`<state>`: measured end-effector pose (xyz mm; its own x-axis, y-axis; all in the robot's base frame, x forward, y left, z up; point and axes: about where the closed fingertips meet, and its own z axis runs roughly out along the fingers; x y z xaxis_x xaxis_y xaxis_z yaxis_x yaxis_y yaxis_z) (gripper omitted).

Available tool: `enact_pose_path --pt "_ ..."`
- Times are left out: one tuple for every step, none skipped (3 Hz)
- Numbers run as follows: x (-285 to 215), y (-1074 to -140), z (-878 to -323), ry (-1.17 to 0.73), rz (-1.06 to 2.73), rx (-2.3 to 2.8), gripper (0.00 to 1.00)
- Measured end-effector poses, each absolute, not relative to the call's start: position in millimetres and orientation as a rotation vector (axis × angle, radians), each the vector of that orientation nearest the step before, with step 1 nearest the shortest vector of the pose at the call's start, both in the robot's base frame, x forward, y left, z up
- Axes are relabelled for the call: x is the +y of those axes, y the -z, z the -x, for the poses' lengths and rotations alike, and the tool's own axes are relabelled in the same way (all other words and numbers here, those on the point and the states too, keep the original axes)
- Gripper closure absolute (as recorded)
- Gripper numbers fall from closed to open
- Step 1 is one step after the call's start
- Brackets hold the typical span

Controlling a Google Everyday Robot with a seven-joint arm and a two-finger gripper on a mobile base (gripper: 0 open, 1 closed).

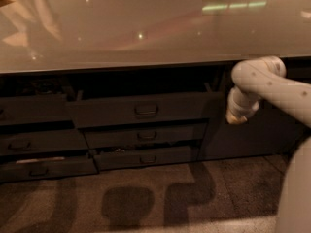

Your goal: Open top drawer

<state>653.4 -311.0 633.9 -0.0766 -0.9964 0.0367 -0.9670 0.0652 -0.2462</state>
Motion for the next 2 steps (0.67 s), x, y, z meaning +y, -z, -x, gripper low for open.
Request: enact_pose_path --pt "-309.7 -603.4 -626.1 0.253 2.097 2.216 0.88" --pt "-309.7 -603.3 -626.1 0.253 2.097 2.216 0.68"
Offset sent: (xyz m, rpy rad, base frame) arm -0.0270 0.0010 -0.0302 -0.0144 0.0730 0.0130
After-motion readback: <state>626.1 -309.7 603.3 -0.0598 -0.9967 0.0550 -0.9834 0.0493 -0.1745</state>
